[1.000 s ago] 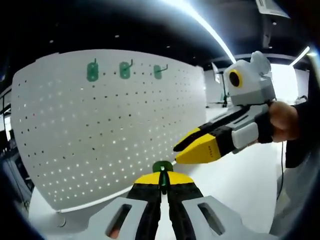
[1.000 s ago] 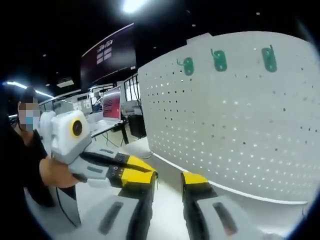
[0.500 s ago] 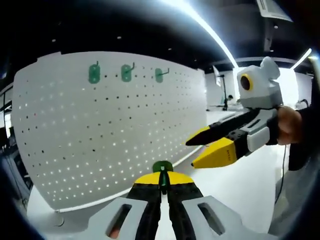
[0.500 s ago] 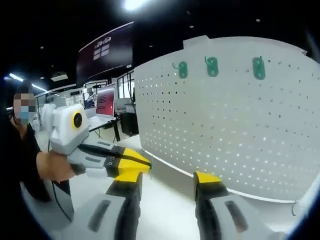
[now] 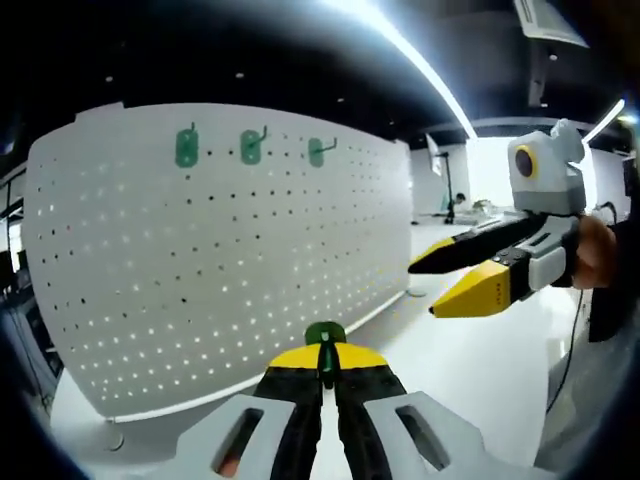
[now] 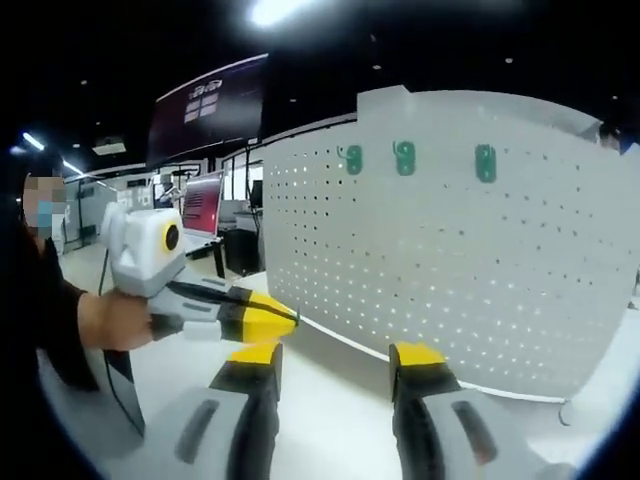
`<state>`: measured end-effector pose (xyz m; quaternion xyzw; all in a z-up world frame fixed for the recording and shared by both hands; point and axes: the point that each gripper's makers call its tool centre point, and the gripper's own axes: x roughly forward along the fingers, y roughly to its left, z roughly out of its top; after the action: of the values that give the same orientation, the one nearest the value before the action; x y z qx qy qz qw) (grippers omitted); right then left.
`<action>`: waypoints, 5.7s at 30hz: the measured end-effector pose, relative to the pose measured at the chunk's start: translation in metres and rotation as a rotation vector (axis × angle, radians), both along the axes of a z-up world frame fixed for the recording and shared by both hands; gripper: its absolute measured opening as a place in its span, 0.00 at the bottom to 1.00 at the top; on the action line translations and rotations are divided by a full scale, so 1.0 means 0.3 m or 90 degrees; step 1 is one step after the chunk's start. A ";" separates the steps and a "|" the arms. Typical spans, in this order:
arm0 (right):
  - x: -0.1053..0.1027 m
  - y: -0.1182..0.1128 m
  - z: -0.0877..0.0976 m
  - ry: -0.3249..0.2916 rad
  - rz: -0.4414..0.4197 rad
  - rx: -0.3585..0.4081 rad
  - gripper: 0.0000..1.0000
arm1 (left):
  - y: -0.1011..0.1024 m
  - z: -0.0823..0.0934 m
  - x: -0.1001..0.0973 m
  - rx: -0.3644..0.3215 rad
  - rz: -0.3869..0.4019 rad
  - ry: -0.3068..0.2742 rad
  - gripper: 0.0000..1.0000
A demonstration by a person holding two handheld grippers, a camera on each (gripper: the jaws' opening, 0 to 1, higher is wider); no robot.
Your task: Insert the hook assembly into the mounting plate slot until the hook locks in place.
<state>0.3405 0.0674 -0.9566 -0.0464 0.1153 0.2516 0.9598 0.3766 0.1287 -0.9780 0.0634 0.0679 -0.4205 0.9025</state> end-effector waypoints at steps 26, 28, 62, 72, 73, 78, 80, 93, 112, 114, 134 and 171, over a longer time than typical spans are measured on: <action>-0.002 -0.042 0.155 -0.087 -0.020 0.015 0.41 | -0.053 0.302 0.034 -0.062 0.061 -0.071 0.03; 0.000 -0.055 0.163 -0.090 -0.024 0.017 0.41 | -0.073 0.343 0.047 -0.072 0.065 -0.081 0.03; 0.021 -0.140 0.195 -0.088 -0.043 0.071 0.39 | -0.304 0.634 0.323 -0.131 0.155 -0.118 0.03; 0.019 -0.139 0.192 -0.080 -0.034 0.085 0.39 | -0.337 0.612 0.386 -0.131 0.179 -0.102 0.03; 0.020 -0.140 0.191 -0.079 -0.034 0.088 0.39 | -0.342 0.611 0.389 -0.129 0.179 -0.103 0.03; 0.019 -0.141 0.192 -0.076 -0.031 0.098 0.38 | -0.341 0.595 0.415 -0.106 0.198 -0.110 0.03; 0.020 -0.139 0.192 -0.075 -0.030 0.100 0.38 | -0.343 0.597 0.418 -0.105 0.200 -0.114 0.03; 0.014 -0.133 0.191 -0.069 -0.018 0.117 0.37 | -0.353 0.594 0.428 -0.067 0.219 -0.146 0.03; 0.012 -0.145 0.178 -0.060 -0.012 0.126 0.36 | -0.350 0.596 0.436 -0.060 0.264 -0.155 0.03; 0.011 -0.145 0.178 -0.059 -0.012 0.127 0.36 | -0.350 0.595 0.436 -0.063 0.268 -0.154 0.03; 0.011 -0.149 0.154 -0.045 -0.006 0.127 0.36 | -0.356 0.588 0.443 -0.043 0.319 -0.184 0.03; 0.023 -0.171 0.104 -0.028 -0.023 0.088 0.34 | -0.334 0.563 0.409 0.025 0.331 -0.217 0.19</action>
<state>0.3474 0.0161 -0.9255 0.0171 0.0776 0.2403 0.9674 0.4994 0.0285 -0.8092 0.1313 -0.0627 -0.1576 0.9767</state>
